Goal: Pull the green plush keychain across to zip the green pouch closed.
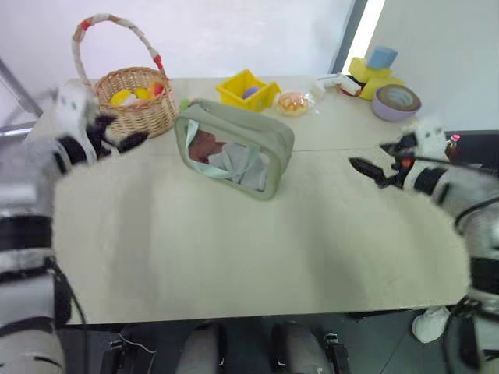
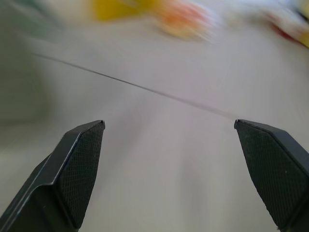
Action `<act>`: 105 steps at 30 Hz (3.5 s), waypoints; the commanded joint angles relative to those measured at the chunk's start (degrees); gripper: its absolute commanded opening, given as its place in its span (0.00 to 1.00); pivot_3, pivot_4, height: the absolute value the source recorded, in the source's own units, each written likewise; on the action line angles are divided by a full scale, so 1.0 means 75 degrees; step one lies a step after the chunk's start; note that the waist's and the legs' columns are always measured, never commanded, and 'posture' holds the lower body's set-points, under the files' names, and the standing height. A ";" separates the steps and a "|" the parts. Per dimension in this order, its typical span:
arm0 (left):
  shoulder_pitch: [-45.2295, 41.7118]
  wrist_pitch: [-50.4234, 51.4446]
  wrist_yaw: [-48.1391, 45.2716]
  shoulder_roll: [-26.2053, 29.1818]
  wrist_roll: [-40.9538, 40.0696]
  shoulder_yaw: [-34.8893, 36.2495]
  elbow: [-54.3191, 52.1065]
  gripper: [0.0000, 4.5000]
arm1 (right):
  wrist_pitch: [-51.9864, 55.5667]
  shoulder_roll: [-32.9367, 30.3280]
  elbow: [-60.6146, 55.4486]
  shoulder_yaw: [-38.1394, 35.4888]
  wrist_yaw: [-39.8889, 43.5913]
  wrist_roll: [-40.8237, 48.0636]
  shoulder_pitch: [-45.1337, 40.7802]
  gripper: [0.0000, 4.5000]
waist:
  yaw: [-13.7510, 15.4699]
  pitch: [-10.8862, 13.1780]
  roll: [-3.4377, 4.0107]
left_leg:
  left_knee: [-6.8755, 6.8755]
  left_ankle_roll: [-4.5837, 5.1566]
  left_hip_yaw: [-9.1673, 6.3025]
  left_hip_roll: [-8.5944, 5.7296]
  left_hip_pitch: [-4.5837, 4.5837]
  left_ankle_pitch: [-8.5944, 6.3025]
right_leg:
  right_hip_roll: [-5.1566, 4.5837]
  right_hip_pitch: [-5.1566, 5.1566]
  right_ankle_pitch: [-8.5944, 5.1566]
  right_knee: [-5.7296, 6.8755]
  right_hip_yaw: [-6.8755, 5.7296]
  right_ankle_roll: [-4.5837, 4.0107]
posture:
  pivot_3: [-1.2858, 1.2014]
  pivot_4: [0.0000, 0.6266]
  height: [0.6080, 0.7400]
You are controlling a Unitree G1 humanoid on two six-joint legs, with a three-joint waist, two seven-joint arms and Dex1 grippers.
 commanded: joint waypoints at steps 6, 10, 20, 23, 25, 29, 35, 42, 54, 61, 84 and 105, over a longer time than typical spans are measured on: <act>-0.1290 -0.0222 -0.2033 0.0557 0.0222 -0.0696 0.0832 1.00 | 0.0913 -0.0693 -0.0444 0.0646 0.1346 0.0881 -0.1485 1.00 | 0.0014 0.0008 -0.0008 | 0.0009 0.0007 0.0011 0.0001 0.0016 -0.0004 | 0.0001 0.0010 -0.0002 0.0003 0.0004 -0.0001 | 0.52 0.24 0.99; -0.1490 -0.0479 -0.2189 0.0531 0.0431 -0.0746 0.1208 1.00 | 0.0997 -0.0482 -0.0448 0.0897 0.1147 0.0775 -0.1692 1.00 | 0.0026 0.0010 -0.0012 | 0.0023 0.0008 0.0007 -0.0002 -0.0049 -0.0004 | -0.0005 -0.0036 0.0000 0.0008 0.0003 0.0002 | 0.52 0.24 0.99; -0.1159 -0.0158 -0.2322 0.0626 0.0359 -0.0531 0.0753 1.00 | 0.1062 -0.0143 0.0002 0.1581 0.1032 0.0435 -0.2677 1.00 | 0.0015 0.0010 -0.0012 | 0.0050 0.0005 0.0014 -0.0002 -0.0120 -0.0002 | -0.0008 -0.0114 0.0005 0.0027 0.0007 0.0011 | 0.52 0.24 0.99; -0.1077 -0.0088 -0.2430 0.0707 0.0373 -0.0531 0.0588 1.00 | 0.1327 0.0323 0.0083 0.1545 0.0855 0.0600 -0.3129 1.00 | 0.0010 0.0010 -0.0012 | 0.0050 0.0004 0.0016 -0.0002 -0.0120 -0.0001 | -0.0008 -0.0116 0.0005 0.0030 0.0009 0.0011 | 0.52 0.24 0.99; -0.1098 -0.0058 -0.2292 0.0699 0.0380 -0.0445 0.0537 1.00 | 0.1220 0.0759 0.0265 0.1801 0.0629 0.0347 -0.3558 1.00 | -0.0002 0.0010 -0.0011 | 0.0050 0.0004 0.0017 -0.0002 -0.0121 -0.0001 | -0.0007 -0.0122 0.0005 0.0035 0.0009 0.0011 | 0.52 0.24 0.99; -0.0772 0.0284 -0.0932 0.0075 0.0177 0.0092 -0.0199 1.00 | 0.0514 0.1728 0.0842 0.2733 0.0362 -0.0472 -0.4165 1.00 | -0.0026 0.0010 -0.0010 | 0.0048 0.0000 0.0018 0.0000 -0.0120 0.0002 | -0.0006 -0.0130 0.0005 0.0063 0.0012 0.0011 | 0.52 0.24 0.99; 0.0723 0.1393 0.0642 -0.0853 -0.0449 0.0808 -0.2746 1.00 | -0.1016 0.2698 0.2169 0.4191 0.0508 -0.2024 -0.4428 1.00 | -0.0012 0.0011 -0.0016 | 0.0065 -0.0043 0.0013 -0.0003 -0.0133 0.0026 | -0.0017 -0.0136 0.0006 0.0089 0.0014 0.0011 | 0.52 0.24 0.99; 0.1453 0.2214 0.1824 -0.1147 -0.0991 0.1474 -0.4029 1.00 | -0.2333 0.3056 0.3159 0.4348 0.1116 -0.2730 -0.4583 0.70 | -0.0022 0.0009 -0.0017 | 0.0113 -0.0043 -0.0010 -0.0002 -0.0173 0.0026 | -0.0011 -0.0158 0.0006 0.0116 0.0007 0.0011 | 0.52 0.24 0.99; 0.1437 0.2402 0.0879 0.0640 -0.1554 0.2209 -0.3257 1.00 | -0.4539 0.2519 0.3162 0.3808 0.3402 -0.2647 -0.4613 0.00 | -0.0025 0.0014 -0.0019 | 0.0110 -0.0043 -0.0011 -0.0001 -0.0174 0.0025 | -0.0005 -0.0160 0.0005 0.0113 0.0002 0.0011 | 0.52 0.24 0.99; 0.1792 0.2523 0.0243 0.1247 -0.1991 0.2173 -0.3344 1.00 | -0.4129 0.2651 0.2168 0.3897 0.3599 -0.2600 -0.3700 0.00 | -0.0016 0.0011 -0.0018 | 0.0110 -0.0043 -0.0013 0.0001 -0.0169 0.0025 | -0.0005 -0.0156 0.0005 0.0116 0.0002 0.0010 | 0.52 0.24 0.99; 0.2587 0.1716 -0.0889 0.2083 -0.1474 0.1393 -0.2628 1.00 | -0.0285 0.1400 -0.1769 0.3135 0.2925 -0.0949 -0.2012 0.59 | 0.0006 0.0009 -0.0023 | 0.0113 0.0010 -0.0003 0.0001 -0.0165 -0.0006 | -0.0007 -0.0153 0.0004 0.0113 0.0004 0.0009 | 0.52 0.24 0.99; 0.2979 0.0999 -0.0596 0.1188 -0.0950 0.0721 -0.2540 1.00 | -0.0827 0.1505 -0.1607 0.3573 0.2935 -0.0993 -0.1934 0.01 | 0.0005 0.0009 -0.0023 | 0.0116 0.0011 -0.0005 0.0001 -0.0165 -0.0006 | -0.0005 -0.0153 0.0004 0.0115 0.0003 0.0009 | 0.52 0.24 0.99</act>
